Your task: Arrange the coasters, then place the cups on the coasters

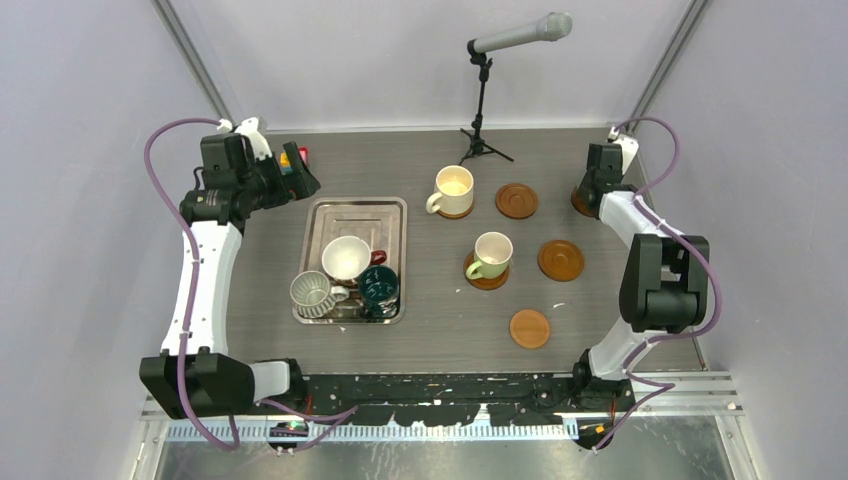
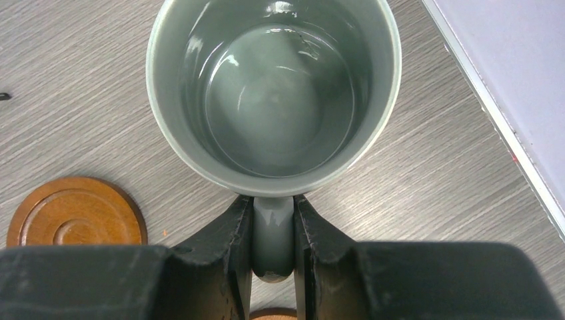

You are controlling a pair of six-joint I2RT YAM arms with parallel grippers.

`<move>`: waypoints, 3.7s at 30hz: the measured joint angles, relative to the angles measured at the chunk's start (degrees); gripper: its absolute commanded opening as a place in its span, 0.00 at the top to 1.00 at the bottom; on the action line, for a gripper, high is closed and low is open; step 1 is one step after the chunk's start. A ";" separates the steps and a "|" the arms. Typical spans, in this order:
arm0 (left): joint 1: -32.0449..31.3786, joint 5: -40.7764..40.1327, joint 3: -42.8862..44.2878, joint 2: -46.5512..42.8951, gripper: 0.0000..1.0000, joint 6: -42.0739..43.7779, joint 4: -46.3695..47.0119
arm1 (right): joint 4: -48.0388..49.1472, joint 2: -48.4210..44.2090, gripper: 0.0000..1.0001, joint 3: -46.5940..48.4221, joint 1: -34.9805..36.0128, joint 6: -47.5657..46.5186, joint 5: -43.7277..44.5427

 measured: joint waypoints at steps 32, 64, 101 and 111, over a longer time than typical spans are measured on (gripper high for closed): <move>0.20 0.15 -0.63 0.22 0.00 -0.09 0.70 | 7.82 4.66 1.00 -3.56 -4.00 -1.77 -5.49; 0.42 0.15 -0.98 0.22 0.00 -0.09 0.70 | 11.74 4.92 0.46 -4.94 -3.96 -1.33 -7.39; 0.44 10.23 0.85 9.38 0.02 34.49 -17.66 | -16.09 -14.80 0.15 6.99 -0.02 -10.29 -37.07; 0.48 13.86 -0.02 9.38 0.03 30.36 -17.35 | -17.16 -7.28 0.15 18.86 26.97 -24.20 -44.87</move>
